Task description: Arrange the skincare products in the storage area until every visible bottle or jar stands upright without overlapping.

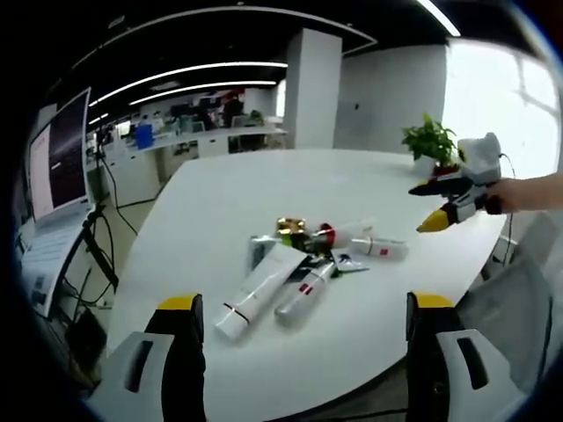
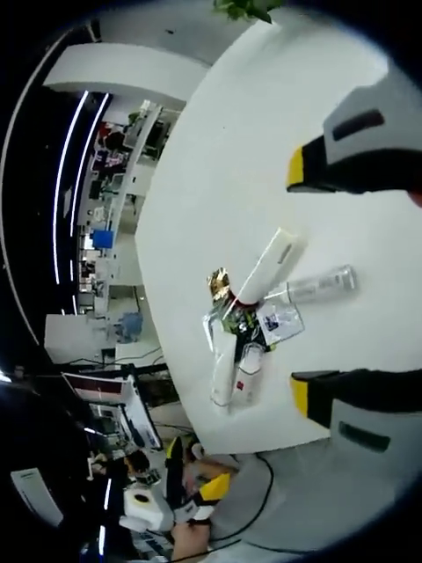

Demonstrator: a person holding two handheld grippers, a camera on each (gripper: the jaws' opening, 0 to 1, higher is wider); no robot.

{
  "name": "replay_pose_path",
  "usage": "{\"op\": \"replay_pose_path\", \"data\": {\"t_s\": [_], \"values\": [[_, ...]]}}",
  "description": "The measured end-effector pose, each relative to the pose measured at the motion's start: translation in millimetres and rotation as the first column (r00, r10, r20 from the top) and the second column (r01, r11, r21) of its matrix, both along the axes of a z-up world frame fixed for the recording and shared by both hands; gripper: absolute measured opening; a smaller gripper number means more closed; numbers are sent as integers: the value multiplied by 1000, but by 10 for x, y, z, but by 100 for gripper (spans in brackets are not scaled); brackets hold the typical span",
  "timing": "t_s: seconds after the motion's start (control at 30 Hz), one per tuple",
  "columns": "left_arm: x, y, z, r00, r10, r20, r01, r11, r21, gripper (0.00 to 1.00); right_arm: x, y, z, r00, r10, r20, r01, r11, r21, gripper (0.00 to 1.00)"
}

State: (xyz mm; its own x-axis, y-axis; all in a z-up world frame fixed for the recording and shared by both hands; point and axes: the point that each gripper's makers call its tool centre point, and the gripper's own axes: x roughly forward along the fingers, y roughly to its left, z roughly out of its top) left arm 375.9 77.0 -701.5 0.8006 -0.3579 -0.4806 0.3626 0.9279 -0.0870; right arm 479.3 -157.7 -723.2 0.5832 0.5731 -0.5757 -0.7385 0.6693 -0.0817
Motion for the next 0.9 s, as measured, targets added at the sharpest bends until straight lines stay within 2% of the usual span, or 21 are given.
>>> {"op": "replay_pose_path", "data": {"t_s": [0.3,0.57,0.67,0.83,0.9], "values": [[-2,8,-13,1000,2,-9,-2,1000,-4,94,296,195,-30,993,115,-2,-115,992,-55,82],[0,10,-14,1000,3,-9,-3,1000,-3,94,451,392,-99,979,202,-8,-202,974,-103,80],[2,19,-16,1000,7,-10,-7,1000,-5,93,496,423,-174,970,241,-17,-241,960,-140,75],[1,20,-20,1000,7,-10,-7,1000,0,93,595,447,-276,964,265,-35,-267,949,-171,71],[0,19,-25,1000,5,-11,-5,1000,3,93,638,464,-297,962,271,-44,-274,946,-174,66]]}}
